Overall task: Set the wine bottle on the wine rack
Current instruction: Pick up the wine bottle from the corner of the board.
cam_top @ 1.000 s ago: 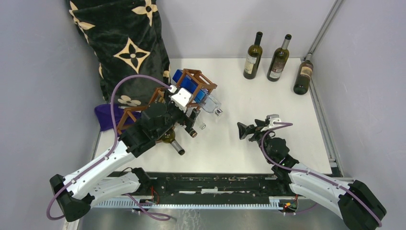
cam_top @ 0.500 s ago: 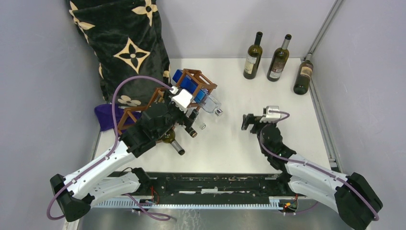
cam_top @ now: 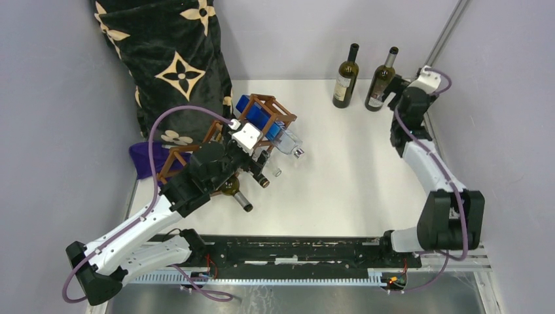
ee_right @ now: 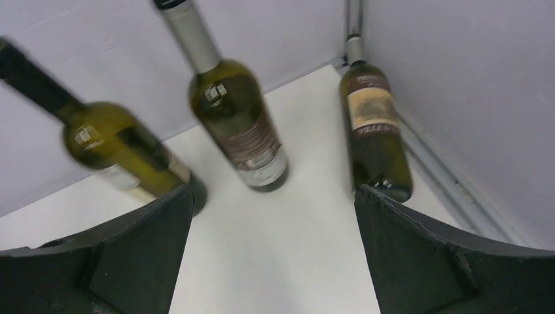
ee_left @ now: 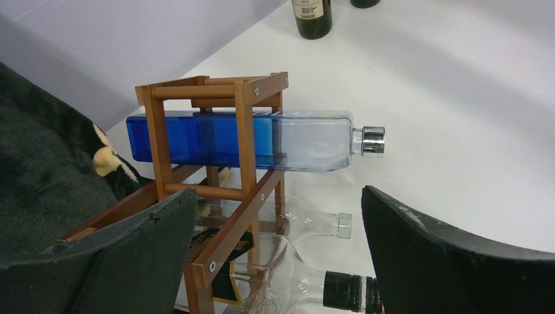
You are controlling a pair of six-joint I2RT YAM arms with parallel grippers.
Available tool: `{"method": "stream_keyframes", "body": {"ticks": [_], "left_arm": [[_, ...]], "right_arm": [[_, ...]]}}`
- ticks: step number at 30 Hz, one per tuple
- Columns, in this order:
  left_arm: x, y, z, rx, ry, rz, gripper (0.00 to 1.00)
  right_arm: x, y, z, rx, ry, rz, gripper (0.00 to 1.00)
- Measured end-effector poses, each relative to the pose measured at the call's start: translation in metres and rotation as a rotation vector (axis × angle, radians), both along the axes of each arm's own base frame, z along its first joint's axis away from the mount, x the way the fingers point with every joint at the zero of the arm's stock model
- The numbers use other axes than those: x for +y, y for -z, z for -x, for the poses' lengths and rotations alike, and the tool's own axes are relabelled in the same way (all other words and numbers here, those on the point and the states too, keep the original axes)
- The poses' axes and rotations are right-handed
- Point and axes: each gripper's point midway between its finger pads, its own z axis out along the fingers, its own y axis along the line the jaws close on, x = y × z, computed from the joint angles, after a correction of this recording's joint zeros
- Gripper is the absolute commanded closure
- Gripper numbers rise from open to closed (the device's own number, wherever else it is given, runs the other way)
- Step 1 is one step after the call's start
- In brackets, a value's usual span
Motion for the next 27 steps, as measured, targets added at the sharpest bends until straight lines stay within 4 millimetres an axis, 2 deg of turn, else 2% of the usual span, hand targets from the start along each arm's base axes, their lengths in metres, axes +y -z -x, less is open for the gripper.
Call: {"method": "stream_keyframes", "body": {"ticks": [4,7,9,13,15,16,17,20,27], "left_arm": [[0.003,-0.005,0.002,-0.015,0.0,0.016,0.0],[0.003,-0.008,0.003,-0.024,-0.001,0.025,0.0],[0.003,-0.008,0.003,-0.025,-0.001,0.027,0.0],[0.004,-0.007,0.003,-0.027,-0.001,0.027,0.0],[0.004,-0.008,0.004,-0.029,-0.002,0.029,0.0],[0.004,-0.008,0.004,-0.029,-0.002,0.029,0.0],[0.005,-0.008,0.004,-0.029,-0.002,0.028,0.0],[0.005,-0.008,0.003,-0.031,-0.005,0.026,0.0],[0.007,-0.007,0.001,-0.036,-0.018,0.016,0.0]], "right_arm": [[-0.047,0.008,-0.032,0.089,0.049,0.054,0.02],[-0.078,0.009,-0.067,0.168,0.067,0.097,0.02],[-0.093,0.009,-0.09,0.211,0.049,0.116,0.02],[-0.115,0.023,-0.118,0.307,0.008,0.148,0.02],[-0.122,0.033,-0.125,0.36,-0.014,0.167,0.02],[-0.124,0.032,-0.127,0.371,-0.025,0.179,0.02],[-0.127,0.046,-0.13,0.404,-0.031,0.18,0.02],[-0.131,0.078,-0.123,0.504,-0.051,0.18,0.02],[-0.146,0.133,-0.106,0.663,-0.055,0.158,0.02]]}}
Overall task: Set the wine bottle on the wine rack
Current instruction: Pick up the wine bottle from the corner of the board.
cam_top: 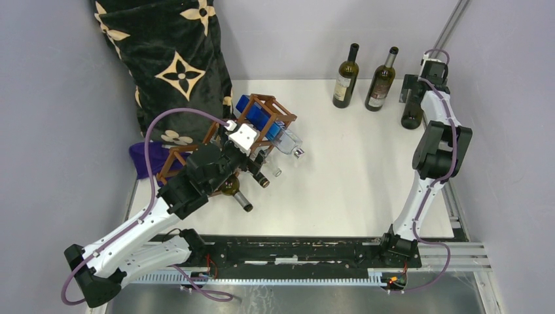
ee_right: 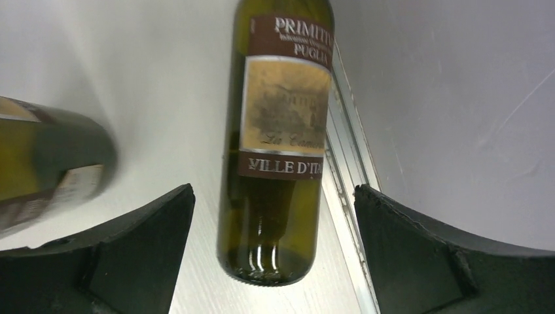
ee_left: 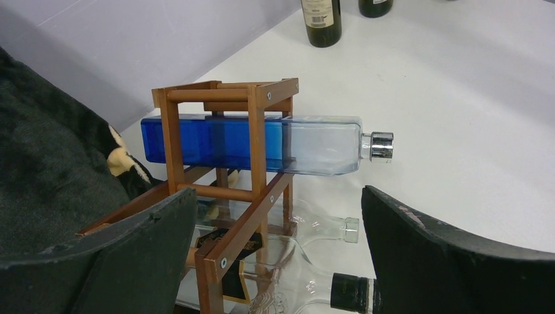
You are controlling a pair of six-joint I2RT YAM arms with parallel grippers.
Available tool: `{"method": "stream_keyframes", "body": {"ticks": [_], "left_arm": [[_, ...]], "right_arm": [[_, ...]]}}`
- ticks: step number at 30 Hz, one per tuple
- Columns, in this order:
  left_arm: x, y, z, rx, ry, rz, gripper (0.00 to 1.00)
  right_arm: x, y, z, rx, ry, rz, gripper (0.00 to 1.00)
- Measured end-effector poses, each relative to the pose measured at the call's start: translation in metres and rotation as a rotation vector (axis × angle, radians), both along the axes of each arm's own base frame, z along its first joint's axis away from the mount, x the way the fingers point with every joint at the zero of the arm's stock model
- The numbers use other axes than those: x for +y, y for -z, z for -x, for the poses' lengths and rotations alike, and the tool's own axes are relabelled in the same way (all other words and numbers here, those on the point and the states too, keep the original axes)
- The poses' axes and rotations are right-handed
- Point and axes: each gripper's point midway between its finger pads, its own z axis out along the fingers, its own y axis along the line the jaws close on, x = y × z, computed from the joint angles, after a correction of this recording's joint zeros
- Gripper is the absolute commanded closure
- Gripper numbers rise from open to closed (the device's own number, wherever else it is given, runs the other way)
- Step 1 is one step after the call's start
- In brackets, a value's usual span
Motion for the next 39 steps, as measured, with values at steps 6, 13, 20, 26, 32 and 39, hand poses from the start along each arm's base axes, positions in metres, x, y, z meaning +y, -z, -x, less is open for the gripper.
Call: {"method": "stream_keyframes", "body": {"ticks": [6,13,20,26,32,39], "left_arm": [[0.0,0.003,-0.002,0.005,-0.007,-0.007,0.0],[0.0,0.003,-0.002,0.006,-0.007,-0.008,0.0],[-0.001,0.005,-0.003,0.009,-0.007,-0.012,0.0],[-0.002,0.007,-0.004,0.012,-0.006,-0.024,0.0],[-0.003,0.009,-0.005,0.015,-0.006,-0.029,0.0],[-0.003,0.009,-0.004,0.016,-0.005,-0.029,0.0]], "right_arm": [[-0.015,0.038,0.011,0.076,0.034,-0.059,0.03],[-0.013,0.061,0.006,0.102,0.029,-0.126,0.07],[-0.01,0.082,0.006,0.143,0.019,-0.154,0.07],[-0.007,0.088,0.005,0.154,0.006,-0.167,0.15],[-0.007,0.084,0.002,0.141,0.002,-0.17,0.61],[-0.003,0.084,0.002,0.11,0.018,-0.194,0.92]]}}
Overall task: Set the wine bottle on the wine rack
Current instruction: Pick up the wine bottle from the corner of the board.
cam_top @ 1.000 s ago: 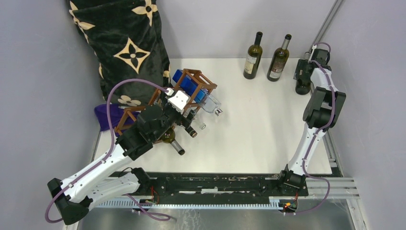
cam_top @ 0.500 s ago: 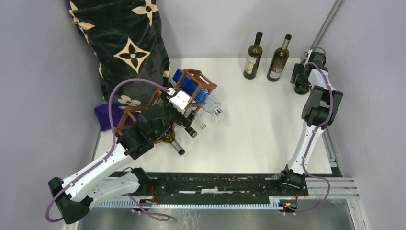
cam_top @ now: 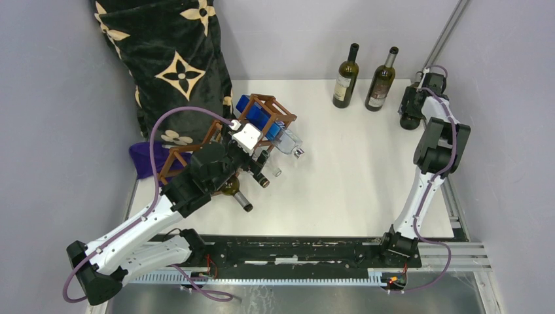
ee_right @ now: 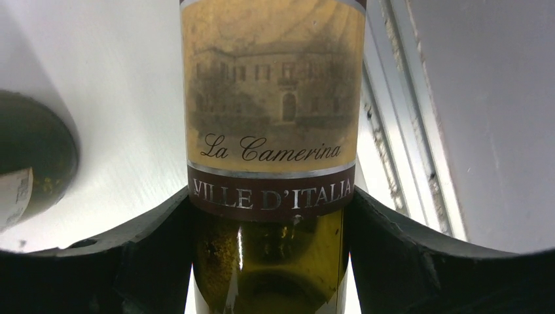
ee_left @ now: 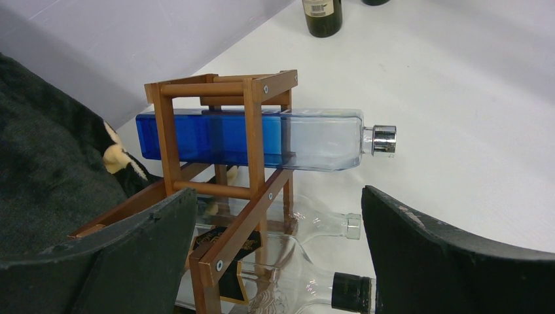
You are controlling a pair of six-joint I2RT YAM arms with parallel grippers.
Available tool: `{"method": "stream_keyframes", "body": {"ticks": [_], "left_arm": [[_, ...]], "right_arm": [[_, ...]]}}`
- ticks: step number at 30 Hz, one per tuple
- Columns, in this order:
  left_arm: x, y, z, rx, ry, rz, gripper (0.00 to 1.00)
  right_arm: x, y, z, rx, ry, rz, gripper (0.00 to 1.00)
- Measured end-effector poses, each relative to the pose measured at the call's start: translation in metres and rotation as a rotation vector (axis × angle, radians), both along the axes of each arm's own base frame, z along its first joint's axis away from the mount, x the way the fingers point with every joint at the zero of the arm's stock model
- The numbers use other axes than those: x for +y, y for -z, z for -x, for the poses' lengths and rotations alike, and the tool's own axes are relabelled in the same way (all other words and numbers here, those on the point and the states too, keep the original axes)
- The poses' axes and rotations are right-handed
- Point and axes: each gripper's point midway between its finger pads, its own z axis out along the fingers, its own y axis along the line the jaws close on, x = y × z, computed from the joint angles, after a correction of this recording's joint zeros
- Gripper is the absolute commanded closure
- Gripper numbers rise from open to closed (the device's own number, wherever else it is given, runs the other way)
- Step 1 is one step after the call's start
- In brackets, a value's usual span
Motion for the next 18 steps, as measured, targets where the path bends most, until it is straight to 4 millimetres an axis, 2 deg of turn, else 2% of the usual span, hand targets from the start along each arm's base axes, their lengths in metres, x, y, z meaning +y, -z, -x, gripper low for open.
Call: {"method": "stream_keyframes", "body": {"ticks": [4,11,18], "left_arm": [[-0.001,0.0,0.0,0.0,0.004,0.0,0.0],[-0.002,0.0,0.001,0.002,0.012,0.001,0.0],[-0.005,0.0,0.003,0.004,0.033,0.004,0.0]], "right_arm": [[0.015,0.001,0.026,-0.028,0.036,-0.05,0.98],[0.049,0.0,0.098,-0.073,0.13,-0.147,1.0],[0.093,0.001,0.173,-0.193,0.233,-0.277,1.0]]}}
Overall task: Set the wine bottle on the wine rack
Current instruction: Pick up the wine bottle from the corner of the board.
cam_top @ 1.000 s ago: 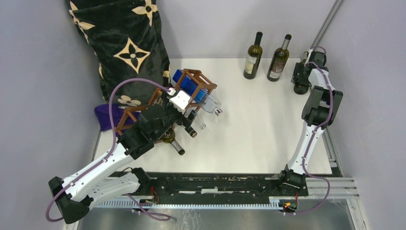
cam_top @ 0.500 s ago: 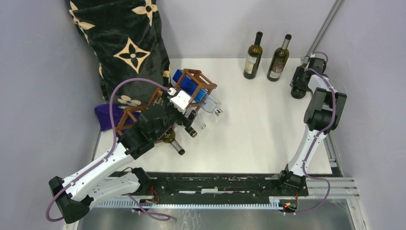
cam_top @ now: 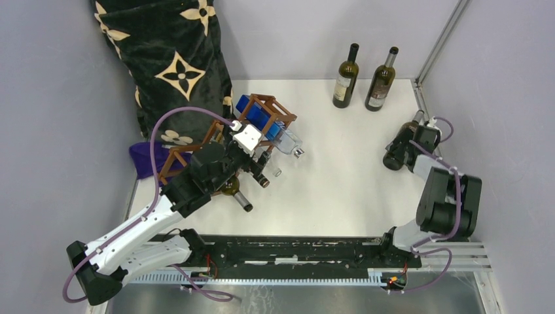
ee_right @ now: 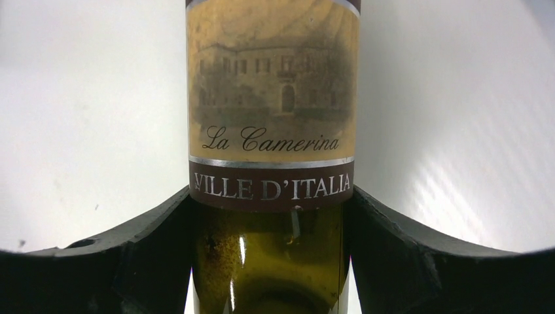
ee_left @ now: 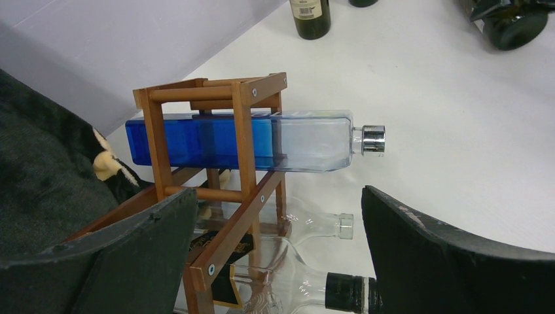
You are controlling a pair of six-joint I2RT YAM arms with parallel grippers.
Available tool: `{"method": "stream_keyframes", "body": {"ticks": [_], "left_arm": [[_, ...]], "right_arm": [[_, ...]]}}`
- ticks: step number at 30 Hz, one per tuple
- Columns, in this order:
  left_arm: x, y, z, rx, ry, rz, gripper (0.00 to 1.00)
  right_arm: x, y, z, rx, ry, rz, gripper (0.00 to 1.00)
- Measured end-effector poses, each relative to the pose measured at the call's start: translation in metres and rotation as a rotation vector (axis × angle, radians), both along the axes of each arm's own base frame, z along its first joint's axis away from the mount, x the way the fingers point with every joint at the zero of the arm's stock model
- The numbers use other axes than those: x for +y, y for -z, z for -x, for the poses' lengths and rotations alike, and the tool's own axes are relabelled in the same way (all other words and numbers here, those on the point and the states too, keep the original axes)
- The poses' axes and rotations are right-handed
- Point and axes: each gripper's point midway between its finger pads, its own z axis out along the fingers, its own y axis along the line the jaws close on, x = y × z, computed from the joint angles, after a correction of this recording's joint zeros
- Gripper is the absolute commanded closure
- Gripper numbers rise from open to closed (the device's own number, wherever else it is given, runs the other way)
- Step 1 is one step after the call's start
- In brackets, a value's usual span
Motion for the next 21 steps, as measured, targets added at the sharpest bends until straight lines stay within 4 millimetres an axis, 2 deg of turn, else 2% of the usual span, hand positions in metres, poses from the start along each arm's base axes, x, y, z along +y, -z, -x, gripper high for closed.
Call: {"method": "stream_keyframes", "body": {"ticks": [5,8,13,19,21], "left_arm": [[-0.002,0.0,0.002,0.002,0.015,0.002,0.0],[-0.003,0.0,0.002,0.002,0.019,0.003,0.0],[-0.004,-0.002,0.004,0.0,0.03,0.009,0.0],[-0.011,-0.009,0.011,-0.002,0.08,0.051,0.0],[-0.018,-0.013,0.016,0.02,0.115,0.084,0.0]], "right_arm": [[0.039,-0.014,0.038,-0.135,0.029,-0.066,1.0],[0.07,-0.024,0.058,-0.26,0.013,-0.12,1.0],[0.113,-0.026,0.089,-0.383,-0.049,-0.206,1.0],[0.13,-0.039,0.107,-0.527,-0.084,-0.276,1.0],[0.135,-0.053,0.106,-0.575,-0.101,-0.311,1.0]]}}
